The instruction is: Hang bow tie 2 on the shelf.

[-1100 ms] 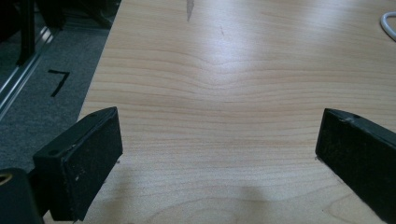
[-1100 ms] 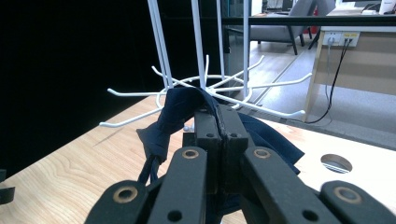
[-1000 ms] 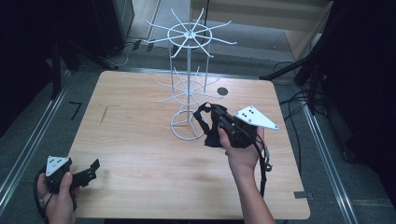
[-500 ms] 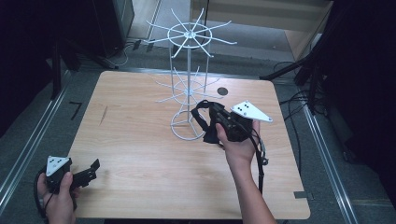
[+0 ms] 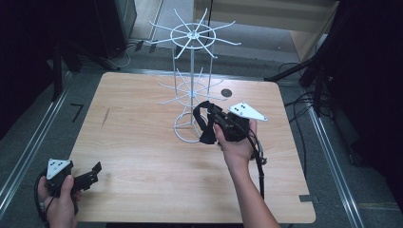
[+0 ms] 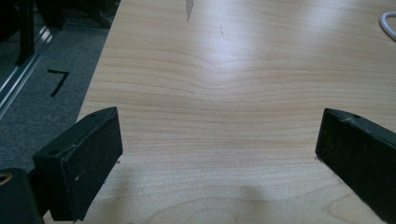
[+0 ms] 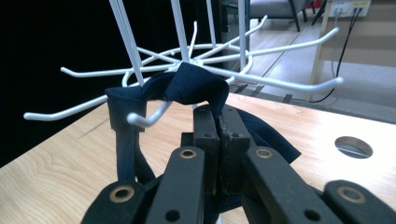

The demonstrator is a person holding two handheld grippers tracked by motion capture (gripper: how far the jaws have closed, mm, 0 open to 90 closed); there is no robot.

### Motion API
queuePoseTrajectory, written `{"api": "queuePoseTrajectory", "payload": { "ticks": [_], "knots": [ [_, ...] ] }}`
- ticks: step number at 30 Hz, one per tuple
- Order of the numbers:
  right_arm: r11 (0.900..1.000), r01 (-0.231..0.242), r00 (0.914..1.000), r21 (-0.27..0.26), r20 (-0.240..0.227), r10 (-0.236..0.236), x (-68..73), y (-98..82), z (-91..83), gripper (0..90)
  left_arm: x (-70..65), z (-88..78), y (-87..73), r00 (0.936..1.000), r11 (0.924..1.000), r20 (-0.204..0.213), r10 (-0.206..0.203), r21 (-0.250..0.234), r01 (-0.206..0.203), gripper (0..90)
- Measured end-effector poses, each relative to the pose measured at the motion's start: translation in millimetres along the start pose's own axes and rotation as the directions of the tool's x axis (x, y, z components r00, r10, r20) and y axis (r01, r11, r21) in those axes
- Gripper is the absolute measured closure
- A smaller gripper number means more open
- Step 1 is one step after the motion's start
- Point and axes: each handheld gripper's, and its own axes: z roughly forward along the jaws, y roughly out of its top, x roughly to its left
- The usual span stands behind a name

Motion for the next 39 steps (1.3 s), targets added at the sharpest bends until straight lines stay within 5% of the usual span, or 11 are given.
{"api": "queuePoseTrajectory", "payload": {
  "ticks": [9, 16, 24, 39],
  "knots": [
    [1.0, 0.0, 0.9998, 0.027, -0.022, 0.0, -3.6, -9.3, 2.1, 78.0, 0.5, 0.2, 0.1, 1.0, 1.0, 0.003, -0.005, 0.002, 0.005, 1.0],
    [1.0, 0.012, 0.9997, 0.024, -0.023, -0.011, -12.4, -16.6, -3.0, 49.5, 0.7, -0.4, -0.2, 1.0, 0.9999, -0.001, -0.01, -0.003, 0.01, 1.0],
    [0.999, 0.002, 1.0, 0.041, -0.004, -0.002, -28.9, -26.9, -15.7, 41.8, 0.1, 0.0, -0.1, 1.0, 1.0, 0.0, -0.005, -0.002, 0.005, 1.0],
    [0.996, -0.047, 0.9961, 0.07, 0.079, 0.041, -59.0, -45.6, -33.0, 42.0, -0.3, -0.6, -0.5, 1.0, 1.0, -0.007, -0.005, 0.001, 0.005, 1.0]
  ]
}}
